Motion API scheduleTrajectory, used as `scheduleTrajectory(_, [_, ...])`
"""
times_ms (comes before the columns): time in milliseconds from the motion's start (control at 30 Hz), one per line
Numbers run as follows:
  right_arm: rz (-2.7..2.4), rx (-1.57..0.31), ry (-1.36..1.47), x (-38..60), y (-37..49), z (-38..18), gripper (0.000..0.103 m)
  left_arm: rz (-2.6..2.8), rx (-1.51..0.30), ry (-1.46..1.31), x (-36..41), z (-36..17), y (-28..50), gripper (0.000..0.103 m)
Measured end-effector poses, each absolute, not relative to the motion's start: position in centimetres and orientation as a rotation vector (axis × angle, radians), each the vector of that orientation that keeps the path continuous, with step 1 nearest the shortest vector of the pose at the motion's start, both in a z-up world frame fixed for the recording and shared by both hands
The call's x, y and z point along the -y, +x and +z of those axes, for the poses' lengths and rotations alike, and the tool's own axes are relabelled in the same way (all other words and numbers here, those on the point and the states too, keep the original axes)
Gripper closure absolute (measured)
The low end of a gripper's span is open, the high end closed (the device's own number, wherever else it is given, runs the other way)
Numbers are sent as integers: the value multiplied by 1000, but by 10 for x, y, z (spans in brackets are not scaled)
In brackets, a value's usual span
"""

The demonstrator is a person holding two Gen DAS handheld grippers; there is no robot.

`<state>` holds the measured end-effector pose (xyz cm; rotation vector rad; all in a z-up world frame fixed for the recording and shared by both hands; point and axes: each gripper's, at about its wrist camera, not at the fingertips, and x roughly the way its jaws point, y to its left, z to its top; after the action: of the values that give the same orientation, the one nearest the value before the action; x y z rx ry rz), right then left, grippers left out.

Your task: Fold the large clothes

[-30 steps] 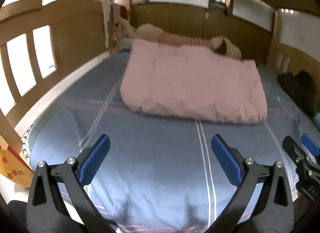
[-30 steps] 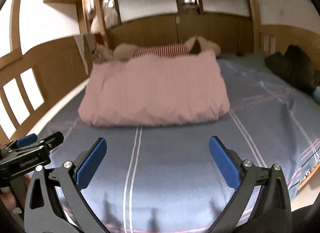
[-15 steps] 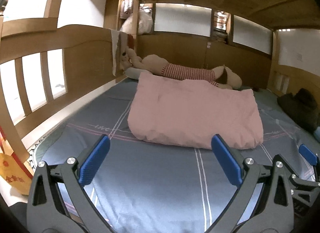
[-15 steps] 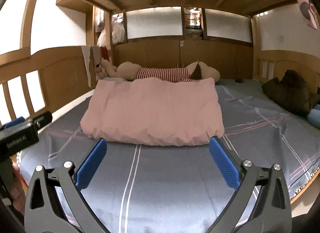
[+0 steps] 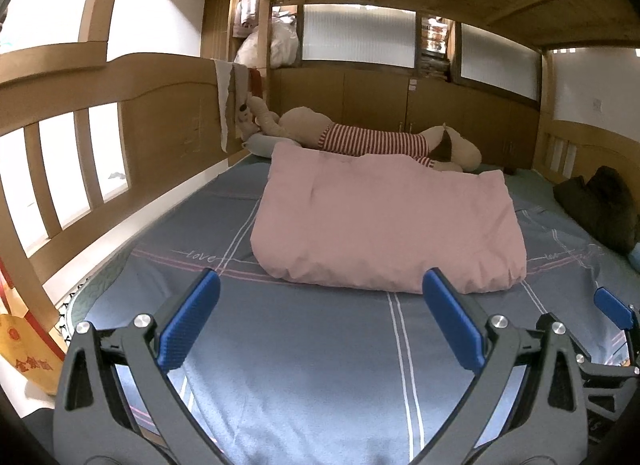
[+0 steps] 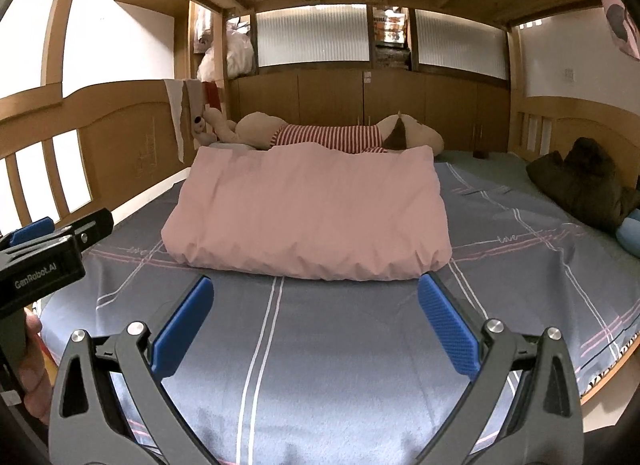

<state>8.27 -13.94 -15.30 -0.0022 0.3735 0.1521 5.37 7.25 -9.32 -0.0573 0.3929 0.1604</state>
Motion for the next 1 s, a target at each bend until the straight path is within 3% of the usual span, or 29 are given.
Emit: scheduleTrajectory(1000, [143, -379, 8, 141, 87, -154, 1, 101, -411, -7, -61, -94, 55, 2])
